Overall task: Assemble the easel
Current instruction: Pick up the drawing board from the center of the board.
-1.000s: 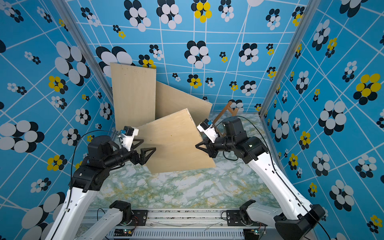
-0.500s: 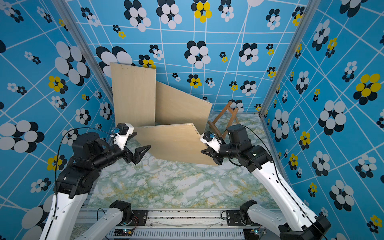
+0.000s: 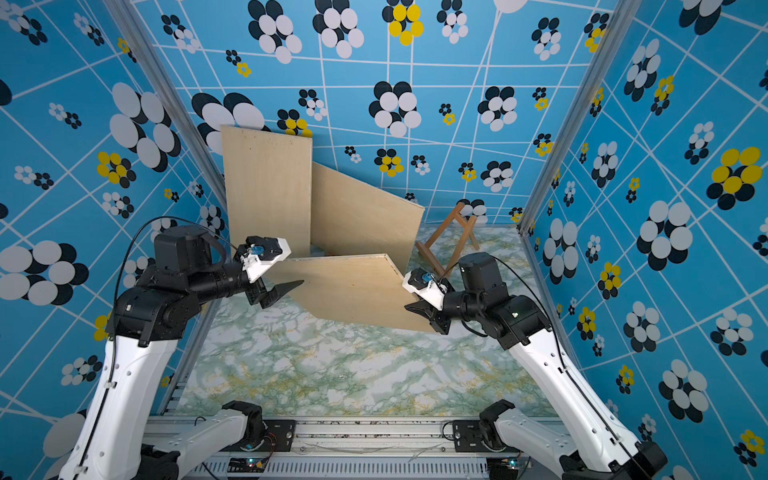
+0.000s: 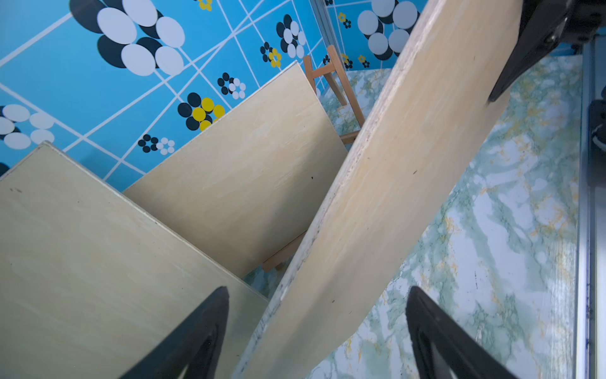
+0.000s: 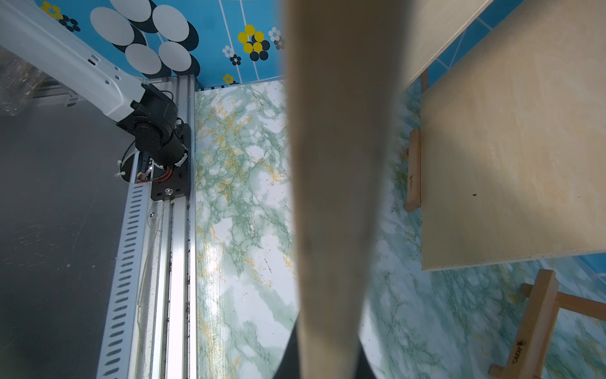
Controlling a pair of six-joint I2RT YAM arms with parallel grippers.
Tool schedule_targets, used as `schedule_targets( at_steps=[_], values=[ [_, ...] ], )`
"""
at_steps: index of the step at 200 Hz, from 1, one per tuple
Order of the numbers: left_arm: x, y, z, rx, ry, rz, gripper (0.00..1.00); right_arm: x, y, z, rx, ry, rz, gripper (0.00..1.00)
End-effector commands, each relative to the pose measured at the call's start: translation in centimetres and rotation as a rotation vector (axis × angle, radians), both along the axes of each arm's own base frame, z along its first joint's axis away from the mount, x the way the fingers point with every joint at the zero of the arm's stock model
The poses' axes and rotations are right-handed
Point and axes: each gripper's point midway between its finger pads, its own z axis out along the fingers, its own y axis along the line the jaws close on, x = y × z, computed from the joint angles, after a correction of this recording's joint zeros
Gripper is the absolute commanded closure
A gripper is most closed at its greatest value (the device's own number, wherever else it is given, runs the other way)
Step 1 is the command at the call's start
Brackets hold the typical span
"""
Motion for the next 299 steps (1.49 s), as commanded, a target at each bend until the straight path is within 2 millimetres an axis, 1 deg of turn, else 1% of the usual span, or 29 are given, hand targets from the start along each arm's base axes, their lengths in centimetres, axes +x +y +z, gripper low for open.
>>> schedule_targets(
  at_steps=[1,14,23,35,46,52,64,75,95,103,131,136,145,158,161,164,183,199,204,209,214,245,264,275,280,293,299],
  values=[
    [-1.4,-1.0,-1.6,0.143,0.028,-0.145,0.15,-1.5,0.1,0.9,0.035,0.003,0.053,1.0],
    [-1.4,-2.0,-2.4,0.218,0.061,-0.189,0.19,-1.7,0.3,0.9,0.031,0.007,0.063,1.0],
    [-1.5,-2.6,-2.9,0.275,0.079,-0.22,0.24,-1.9,0.3,0.9,0.025,0.004,0.071,1.0],
    [-1.5,-3.5,-3.9,0.338,0.101,-0.255,0.25,-2.1,0.4,0.6,0.013,0.006,0.08,1.0],
    [-1.7,-4.2,-4.5,0.365,0.12,-0.28,0.25,-2.4,0.5,0.4,0.004,-0.002,0.104,1.0],
    [-1.7,-4.4,-4.7,0.374,0.132,-0.289,0.27,-2.5,0.6,0.2,-0.004,-0.002,0.107,1.0],
    [-1.7,-4.9,-5.0,0.378,0.145,-0.3,0.35,-2.9,0.5,-0.3,-0.022,-0.014,0.132,1.0],
    [-1.8,-5.2,-5.3,0.388,0.149,-0.308,0.42,-2.9,0.3,-0.9,-0.045,-0.025,0.137,1.0],
    [-2.3,-5.6,-5.3,0.399,0.149,-0.32,0.43,-2.8,0.2,-1.8,-0.075,-0.037,0.141,1.0],
    [-2.7,-5.7,-5.3,0.399,0.156,-0.326,0.46,-2.7,0.1,-2.1,-0.084,-0.035,0.138,1.0],
    [-4.0,-5.5,-5.1,0.384,0.164,-0.337,0.47,-2.5,0.0,-2.5,-0.104,-0.038,0.13,1.0],
    [-4.3,-5.4,-5.2,0.381,0.167,-0.339,0.49,-2.5,0.0,-2.5,-0.104,-0.039,0.13,1.0],
    [-4.7,-5.4,-5.3,0.376,0.174,-0.348,0.55,-2.5,0.0,-2.5,-0.101,-0.04,0.132,1.0],
    [-5.0,-5.3,-5.6,0.369,0.183,-0.356,0.88,-2.5,0.2,-2.4,-0.093,-0.041,0.137,1.0],
    [-5.0,-5.3,-5.7,0.367,0.185,-0.355,0.92,-2.5,0.2,-2.3,-0.091,-0.04,0.138,1.0],
    [-5.0,-5.3,-5.7,0.363,0.187,-0.351,0.94,-2.5,0.2,-2.3,-0.089,-0.039,0.137,1.0],
    [-5.0,-5.4,-5.6,0.312,0.199,-0.35,0.95,-2.5,0.3,-2.2,-0.084,-0.036,0.139,1.0],
    [-5.0,-5.4,-4.9,0.239,0.203,-0.354,0.95,-2.6,0.3,-2.2,-0.084,-0.034,0.137,1.0],
    [-5.1,-5.5,-4.6,0.218,0.199,-0.358,0.96,-2.6,0.3,-2.3,-0.083,-0.034,0.137,1.0],
    [-5.1,-5.6,-4.4,0.202,0.195,-0.362,1.0,-2.6,0.3,-2.3,-0.082,-0.033,0.135,1.0],
    [-5.1,-5.6,-4.2,0.189,0.189,-0.36,1.0,-2.6,0.3,-2.3,-0.081,-0.033,0.135,1.0],
    [-5.2,-5.4,-4.8,0.205,0.198,-0.366,1.0,-2.6,0.1,-2.3,-0.083,-0.038,0.127,1.0],
    [-4.9,-5.2,-5.0,0.195,0.221,-0.344,1.0,-2.3,0.0,-2.0,-0.078,-0.049,0.1,1.0],
    [-4.9,-5.3,-4.6,0.167,0.224,-0.343,1.0,-2.1,-0.1,-1.8,-0.073,-0.057,0.081,0.81],
    [-4.8,-5.3,-4.5,0.153,0.228,-0.336,1.0,-2.0,-0.2,-1.8,-0.072,-0.061,0.074,0.76],
    [-4.5,-5.3,-3.8,0.109,0.233,-0.327,1.0,-1.9,-0.3,-1.6,-0.068,-0.066,0.062,0.73],
    [-4.4,-5.3,-3.6,0.093,0.233,-0.321,1.0,-1.9,-0.3,-1.5,-0.065,-0.07,0.056,0.69]
  ],
)
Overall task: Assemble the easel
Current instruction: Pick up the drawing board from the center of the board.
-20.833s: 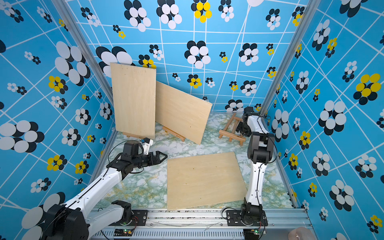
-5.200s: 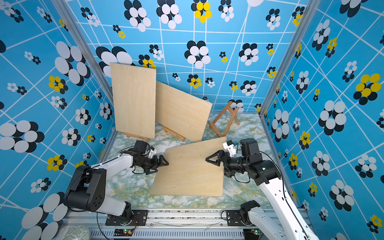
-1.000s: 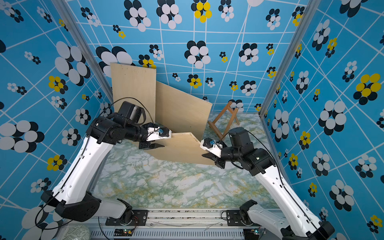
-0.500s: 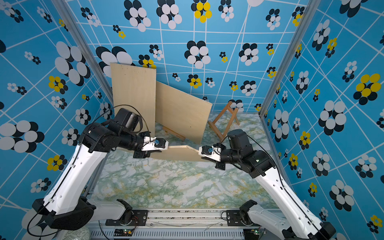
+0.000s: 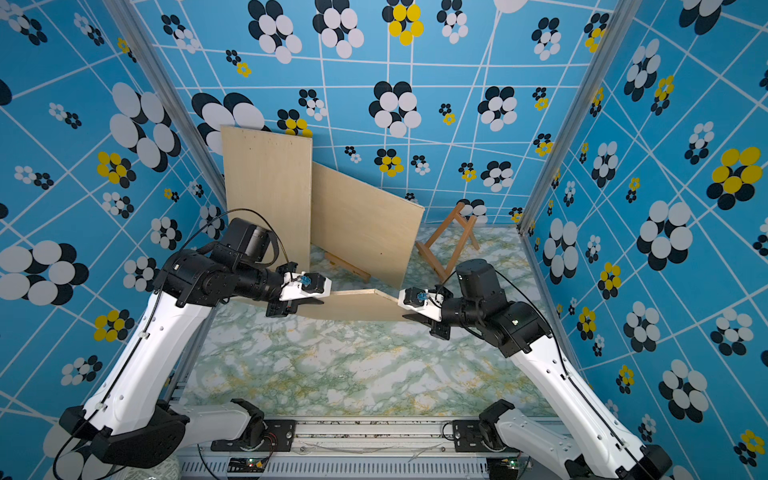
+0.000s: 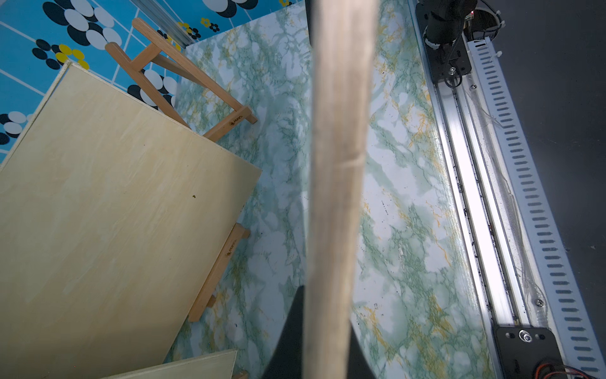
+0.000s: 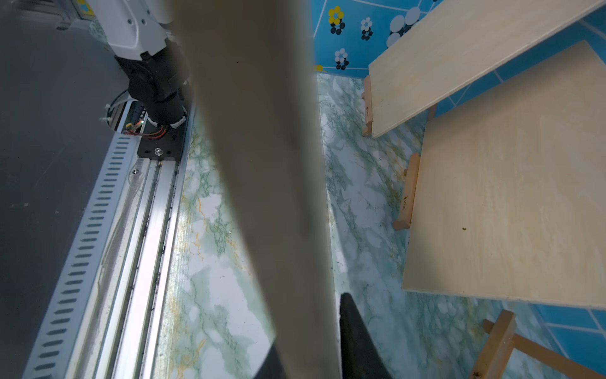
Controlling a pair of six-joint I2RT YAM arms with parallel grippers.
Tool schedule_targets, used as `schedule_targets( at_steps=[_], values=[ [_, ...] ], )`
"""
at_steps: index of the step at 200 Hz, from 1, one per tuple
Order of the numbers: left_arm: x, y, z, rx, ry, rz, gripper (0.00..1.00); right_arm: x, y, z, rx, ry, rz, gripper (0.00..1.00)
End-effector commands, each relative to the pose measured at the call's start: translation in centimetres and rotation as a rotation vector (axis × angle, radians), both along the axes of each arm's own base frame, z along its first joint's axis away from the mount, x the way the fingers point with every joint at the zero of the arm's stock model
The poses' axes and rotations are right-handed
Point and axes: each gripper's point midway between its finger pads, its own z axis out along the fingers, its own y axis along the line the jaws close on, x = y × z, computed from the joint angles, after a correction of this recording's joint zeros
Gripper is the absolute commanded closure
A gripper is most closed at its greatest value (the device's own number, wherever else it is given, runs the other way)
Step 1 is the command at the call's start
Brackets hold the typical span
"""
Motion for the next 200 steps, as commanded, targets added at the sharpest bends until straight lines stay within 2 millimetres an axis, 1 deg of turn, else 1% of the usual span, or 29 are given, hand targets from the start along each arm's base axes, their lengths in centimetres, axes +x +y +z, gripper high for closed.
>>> schedule_targets(
  at_steps=[1,9,25,29,36,42,50,60,66,79,87,100,110,122,124,139,141,142,144,147,153,154,162,163,171,177,188,200],
  values=[
    [0.7,0.0,1.8,-0.129,0.077,0.096,1.0,-0.7,-0.7,-0.9,0.006,0.103,-0.065,0.68],
    [0.9,0.0,2.0,-0.146,0.082,0.1,1.0,-0.6,-0.8,-0.7,0.011,0.1,-0.078,0.61],
    [1.1,0.1,2.6,-0.189,0.097,0.106,1.0,-0.4,-1.1,-0.4,0.027,0.088,-0.098,0.57],
    [1.1,0.1,2.7,-0.2,0.106,0.11,1.0,-0.3,-1.2,-0.2,0.036,0.083,-0.11,0.52],
    [1.3,0.1,3.0,-0.221,0.113,0.117,1.0,0.2,-1.5,0.3,0.06,0.077,-0.148,0.41],
    [1.4,0.2,3.3,-0.238,0.117,0.118,1.0,0.5,-1.8,0.9,0.088,0.074,-0.174,0.35],
    [1.4,0.2,3.5,-0.258,0.125,0.122,1.0,0.9,-2.2,1.8,0.132,0.066,-0.209,0.34],
    [1.8,0.4,3.9,-0.288,0.128,0.136,1.0,1.9,-3.1,3.0,0.188,0.048,-0.284,0.34],
    [1.9,0.5,4.1,-0.307,0.134,0.142,1.0,2.4,-3.8,3.6,0.215,0.046,-0.333,0.29],
    [2.2,0.6,4.5,-0.347,0.139,0.155,1.0,3.4,-5.0,4.6,0.276,0.064,-0.422,0.28],
    [2.5,0.8,4.6,-0.369,0.146,0.167,1.0,4.3,-6.0,4.9,0.311,0.095,-0.51,0.29],
    [2.9,1.1,4.7,-0.409,0.159,0.187,1.0,5.3,-7.3,4.6,0.356,0.183,-0.621,0.29],
    [3.2,1.3,4.7,-0.435,0.171,0.198,1.0,5.7,-8.1,3.8,0.405,0.274,-0.688,0.3],
    [3.4,1.4,4.6,-0.449,0.17,0.203,1.0,5.6,-8.0,2.1,0.468,0.405,-0.716,0.3],
    [3.3,1.4,4.5,-0.45,0.169,0.202,1.0,5.5,-7.7,2.0,0.481,0.428,-0.708,0.3],
    [3.3,1.5,4.2,-0.453,0.18,0.204,1.0,4.7,-6.3,-0.5,0.564,0.598,-0.666,0.3],
    [3.3,1.6,4.2,-0.453,0.184,0.206,1.0,4.7,-6.1,-0.5,0.582,0.609,-0.652,0.3],
    [3.3,1.6,4.2,-0.454,0.184,0.206,1.0,4.7,-6.0,-1.0,0.582,0.624,-0.654,0.3],
    [3.3,1.6,4.1,-0.455,0.185,0.206,1.0,4.6,-5.8,-1.0,0.597,0.633,-0.64,0.3],
    [3.3,1.6,4.1,-0.455,0.187,0.207,1.0,4.5,-5.5,-1.8,0.609,0.666,-0.628,0.3],
    [3.2,1.6,4.1,-0.458,0.19,0.203,1.0,4.3,-4.9,-2.7,0.646,0.711,-0.593,0.3],
    [3.2,1.6,4.1,-0.459,0.191,0.204,1.0,4.3,-4.8,-2.6,0.657,0.711,-0.588,0.3],
    [3.2,1.6,4.0,-0.462,0.19,0.201,1.0,4.2,-4.2,-4.0,0.708,0.767,-0.55,0.29],
    [3.2,1.6,4.0,-0.462,0.19,0.2,1.0,4.3,-4.1,-3.8,0.718,0.76,-0.541,0.29],
    [3.2,1.6,4.0,-0.468,0.188,0.202,1.0,4.4,-3.9,-4.9,0.751,0.759,-0.516,0.28],
    [3.1,1.6,4.2,-0.472,0.184,0.198,1.0,4.7,-3.9,-5.7,0.756,0.736,-0.519,0.23],
    [3.2,1.7,4.3,-0.477,0.182,0.196,1.0,4.9,-3.7,-7.4,0.701,0.695,-0.529,0.16],
    [3.1,1.6,4.6,-0.484,0.183,0.194,1.0,5.2,-3.1,-9.1,0.645,0.672,-0.511,0.14]
  ],
)
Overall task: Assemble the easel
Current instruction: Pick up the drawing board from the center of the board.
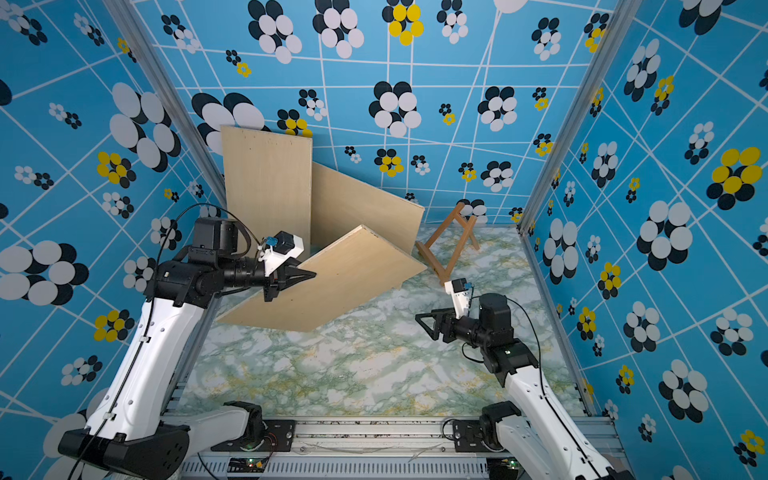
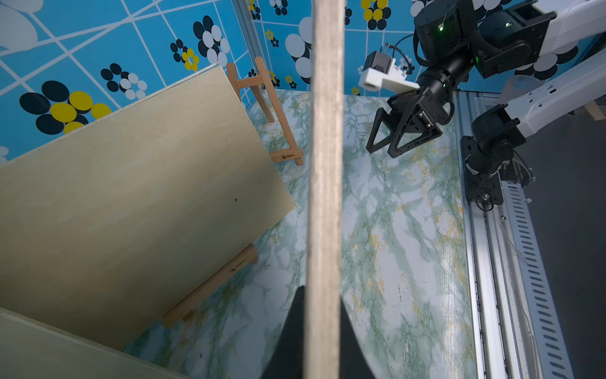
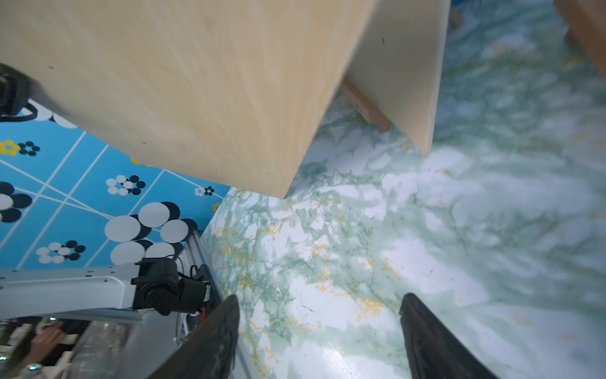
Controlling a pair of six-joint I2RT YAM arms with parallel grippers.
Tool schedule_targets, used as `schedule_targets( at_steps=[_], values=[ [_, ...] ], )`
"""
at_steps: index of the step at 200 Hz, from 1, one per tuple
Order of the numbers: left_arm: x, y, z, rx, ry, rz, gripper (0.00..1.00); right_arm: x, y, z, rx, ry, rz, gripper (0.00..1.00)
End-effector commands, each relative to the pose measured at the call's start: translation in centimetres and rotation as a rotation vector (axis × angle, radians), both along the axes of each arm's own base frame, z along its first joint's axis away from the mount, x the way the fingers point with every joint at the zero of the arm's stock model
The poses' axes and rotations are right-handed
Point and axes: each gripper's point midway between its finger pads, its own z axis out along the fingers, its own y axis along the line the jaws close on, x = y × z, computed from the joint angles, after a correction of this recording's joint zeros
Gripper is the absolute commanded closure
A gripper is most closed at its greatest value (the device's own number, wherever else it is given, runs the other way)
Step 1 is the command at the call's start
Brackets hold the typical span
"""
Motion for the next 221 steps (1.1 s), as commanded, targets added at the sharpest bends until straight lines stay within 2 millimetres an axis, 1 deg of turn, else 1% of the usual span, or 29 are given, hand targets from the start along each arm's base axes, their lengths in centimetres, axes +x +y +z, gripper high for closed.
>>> schedule_targets(
  at_steps=[1,15,32,55,71,73,93,113,119,134,166,184,205,221],
  values=[
    [-1.6,-0.8,2.0,-0.109,0.029,-0.062,1.0,1.1,2.0,3.0,0.065,-0.181,0.081,0.14],
    [-1.6,-0.9,2.1,-0.115,0.029,-0.068,1.0,0.7,3.6,2.8,0.1,-0.256,0.18,0.12],
    [-1.8,-0.9,2.1,-0.118,0.032,-0.071,1.0,2.0,4.6,1.6,0.062,-0.278,0.171,0.11],
    [-2.0,-0.8,1.9,-0.119,0.029,-0.069,1.0,3.4,6.5,1.6,0.08,-0.349,0.188,0.07],
    [-2.1,-0.8,2.0,-0.121,0.028,-0.068,1.0,4.5,7.6,1.8,0.124,-0.374,0.198,0.07],
    [-2.0,-0.8,1.9,-0.121,0.028,-0.068,1.0,4.6,7.7,2.2,0.136,-0.392,0.198,0.07],
    [-2.1,-0.8,2.1,-0.13,0.031,-0.074,1.0,5.3,8.6,3.4,0.216,-0.474,0.2,0.07],
    [-2.2,-0.8,2.2,-0.139,0.033,-0.079,1.0,6.3,9.4,3.2,0.237,-0.486,0.201,0.07],
    [-2.2,-0.9,2.2,-0.139,0.033,-0.079,1.0,6.5,9.6,3.4,0.252,-0.506,0.199,0.08],
    [-2.2,-0.8,2.2,-0.139,0.032,-0.078,1.0,6.7,9.8,4.5,0.305,-0.548,0.187,0.08],
    [-2.1,-0.9,2.1,-0.149,0.034,-0.087,1.0,5.5,12.2,6.1,0.303,-0.649,0.256,0.07],
    [-2.1,-0.8,2.1,-0.165,0.057,-0.082,1.0,5.2,12.9,7.3,0.312,-0.696,0.275,0.07],
    [-1.9,-0.7,2.0,-0.171,0.062,-0.073,1.0,5.2,13.2,8.5,0.329,-0.718,0.281,0.07],
    [-1.7,-0.6,2.0,-0.174,0.06,-0.062,1.0,5.0,13.0,9.4,0.346,-0.724,0.268,0.08]
  ],
)
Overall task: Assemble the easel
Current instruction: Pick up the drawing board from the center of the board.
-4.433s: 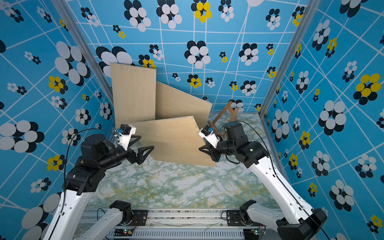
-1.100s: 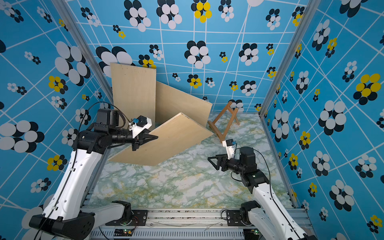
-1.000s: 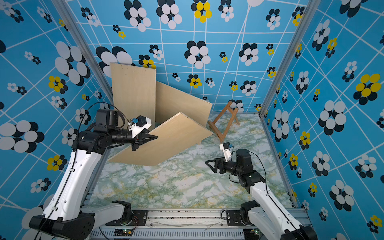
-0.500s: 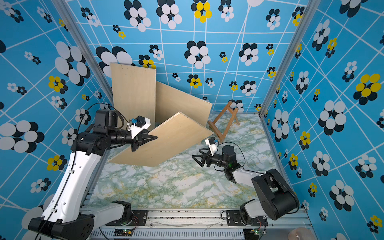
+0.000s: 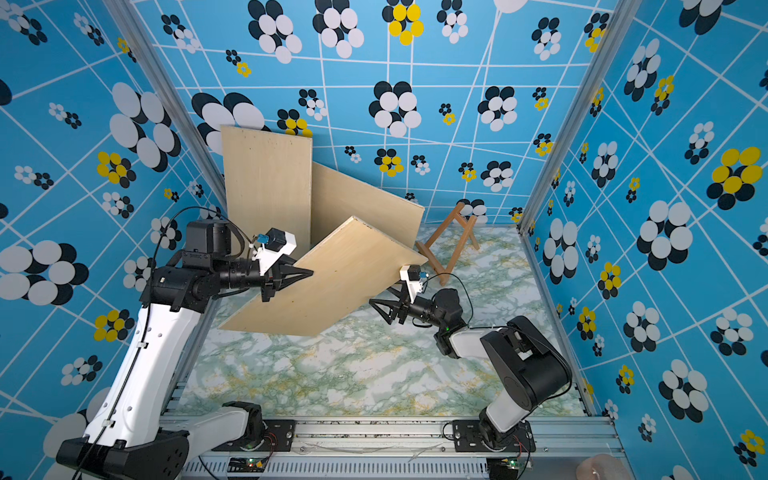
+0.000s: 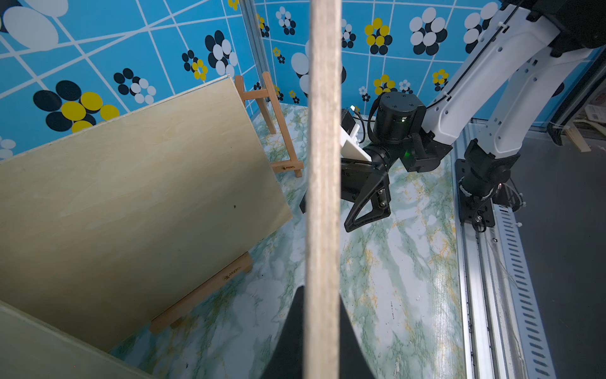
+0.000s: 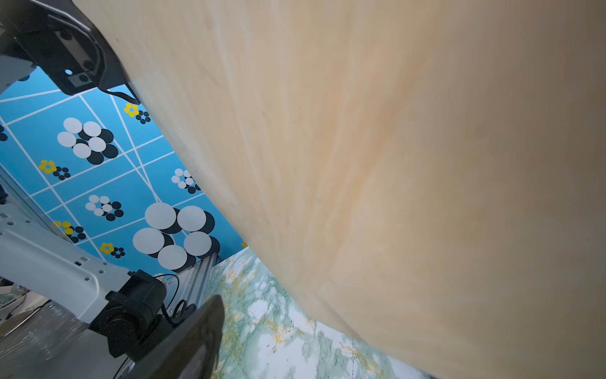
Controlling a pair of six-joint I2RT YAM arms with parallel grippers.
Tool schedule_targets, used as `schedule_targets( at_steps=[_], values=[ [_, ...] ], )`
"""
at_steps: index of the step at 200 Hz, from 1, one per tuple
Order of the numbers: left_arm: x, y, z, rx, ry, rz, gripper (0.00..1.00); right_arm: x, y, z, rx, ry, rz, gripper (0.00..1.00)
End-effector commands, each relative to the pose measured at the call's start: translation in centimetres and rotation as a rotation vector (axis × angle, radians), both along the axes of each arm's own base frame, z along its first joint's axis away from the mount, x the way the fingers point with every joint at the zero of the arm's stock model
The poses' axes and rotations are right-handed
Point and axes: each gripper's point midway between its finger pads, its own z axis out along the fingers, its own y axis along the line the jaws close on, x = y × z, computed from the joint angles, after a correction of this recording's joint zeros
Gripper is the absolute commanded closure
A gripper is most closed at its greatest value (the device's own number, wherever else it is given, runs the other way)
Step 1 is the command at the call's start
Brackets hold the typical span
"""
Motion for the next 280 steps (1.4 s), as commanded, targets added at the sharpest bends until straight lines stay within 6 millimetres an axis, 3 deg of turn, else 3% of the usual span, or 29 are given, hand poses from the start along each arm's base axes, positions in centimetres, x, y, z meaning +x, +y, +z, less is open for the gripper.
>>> schedule_targets(
  at_steps=[1,36,96,186,221,280],
  values=[
    [-1.5,-0.9,1.3,-0.095,0.025,-0.078,1.0,-1.3,0.6,5.3,0.092,-0.165,0.035,0.08],
    [-0.1,-0.6,1.4,-0.143,0.012,-0.02,1.0,-1.9,-0.7,8.3,0.159,-0.155,-0.013,0.13],
    [2.8,0.9,-0.3,-0.318,0.015,0.071,1.0,-5.1,-1.4,10.7,0.122,-0.154,0.059,0.21],
    [4.7,1.2,-5.8,-0.449,0.024,0.088,1.0,-8.4,-2.5,11.0,0.016,-0.183,0.11,0.25],
    [5.8,1.8,-6.5,-0.456,0.06,0.086,1.0,-10.3,-3.0,11.5,0.013,-0.205,0.185,0.25],
    [6.6,2.6,-7.2,-0.451,0.103,0.031,1.0,-11.9,-3.6,12.4,0.049,-0.255,0.243,0.26]
  ],
)
